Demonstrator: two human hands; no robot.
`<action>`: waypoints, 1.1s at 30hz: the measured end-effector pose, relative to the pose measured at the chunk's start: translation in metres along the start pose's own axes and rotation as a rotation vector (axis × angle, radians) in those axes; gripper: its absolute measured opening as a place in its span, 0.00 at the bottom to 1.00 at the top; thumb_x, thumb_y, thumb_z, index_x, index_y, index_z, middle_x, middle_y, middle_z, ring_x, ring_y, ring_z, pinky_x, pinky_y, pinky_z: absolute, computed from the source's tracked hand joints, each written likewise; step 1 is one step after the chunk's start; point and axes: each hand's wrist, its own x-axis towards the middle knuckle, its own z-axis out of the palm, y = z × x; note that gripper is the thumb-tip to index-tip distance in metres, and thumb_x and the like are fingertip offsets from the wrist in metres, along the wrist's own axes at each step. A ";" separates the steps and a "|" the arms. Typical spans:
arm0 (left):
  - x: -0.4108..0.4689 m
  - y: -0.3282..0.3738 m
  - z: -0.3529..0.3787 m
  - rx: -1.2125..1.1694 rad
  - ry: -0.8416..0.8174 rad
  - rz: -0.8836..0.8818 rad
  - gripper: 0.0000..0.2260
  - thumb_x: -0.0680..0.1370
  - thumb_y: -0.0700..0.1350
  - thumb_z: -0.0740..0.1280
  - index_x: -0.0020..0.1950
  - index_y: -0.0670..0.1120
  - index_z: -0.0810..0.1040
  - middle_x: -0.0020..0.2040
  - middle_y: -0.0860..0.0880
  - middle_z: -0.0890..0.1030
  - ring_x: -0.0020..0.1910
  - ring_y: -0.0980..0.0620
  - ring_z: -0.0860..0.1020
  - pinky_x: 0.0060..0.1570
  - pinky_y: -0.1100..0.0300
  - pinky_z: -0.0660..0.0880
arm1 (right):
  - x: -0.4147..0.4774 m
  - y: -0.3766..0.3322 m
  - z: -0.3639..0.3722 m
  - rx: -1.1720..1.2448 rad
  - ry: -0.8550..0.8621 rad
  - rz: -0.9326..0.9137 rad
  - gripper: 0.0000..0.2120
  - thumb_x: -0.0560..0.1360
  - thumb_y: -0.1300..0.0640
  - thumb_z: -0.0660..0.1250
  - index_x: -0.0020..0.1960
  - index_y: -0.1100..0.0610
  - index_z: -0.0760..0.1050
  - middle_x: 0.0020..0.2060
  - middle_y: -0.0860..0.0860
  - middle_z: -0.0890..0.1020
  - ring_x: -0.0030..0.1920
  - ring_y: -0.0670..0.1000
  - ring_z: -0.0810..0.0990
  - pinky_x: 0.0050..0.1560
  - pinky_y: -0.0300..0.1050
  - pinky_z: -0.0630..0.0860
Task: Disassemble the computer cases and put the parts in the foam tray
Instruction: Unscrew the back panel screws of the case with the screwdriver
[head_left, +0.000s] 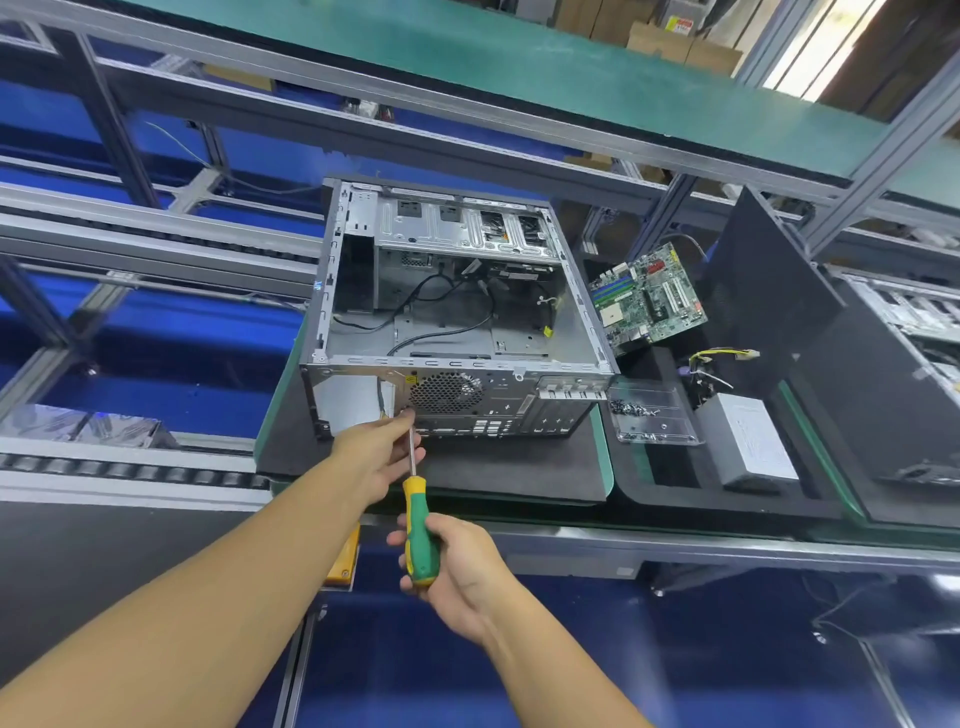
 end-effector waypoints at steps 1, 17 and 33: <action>0.001 -0.001 0.000 -0.005 -0.004 0.005 0.11 0.77 0.40 0.72 0.57 0.38 0.76 0.40 0.44 0.79 0.40 0.50 0.79 0.36 0.56 0.81 | 0.001 0.000 -0.001 -0.018 0.007 -0.016 0.12 0.84 0.57 0.58 0.61 0.61 0.76 0.47 0.57 0.82 0.41 0.52 0.77 0.36 0.47 0.77; -0.026 -0.029 0.026 0.426 -0.090 -0.021 0.15 0.82 0.47 0.56 0.37 0.47 0.69 0.27 0.51 0.64 0.25 0.52 0.64 0.29 0.60 0.65 | -0.032 -0.039 -0.061 -0.077 -0.107 -0.244 0.13 0.69 0.62 0.68 0.50 0.53 0.68 0.38 0.51 0.75 0.28 0.48 0.71 0.22 0.36 0.58; 0.010 -0.104 0.297 1.186 -0.193 0.700 0.06 0.79 0.40 0.68 0.52 0.46 0.84 0.48 0.49 0.84 0.45 0.52 0.81 0.48 0.57 0.78 | -0.104 -0.147 -0.278 0.096 0.175 -0.618 0.10 0.68 0.53 0.69 0.43 0.52 0.68 0.36 0.50 0.74 0.26 0.49 0.67 0.25 0.39 0.62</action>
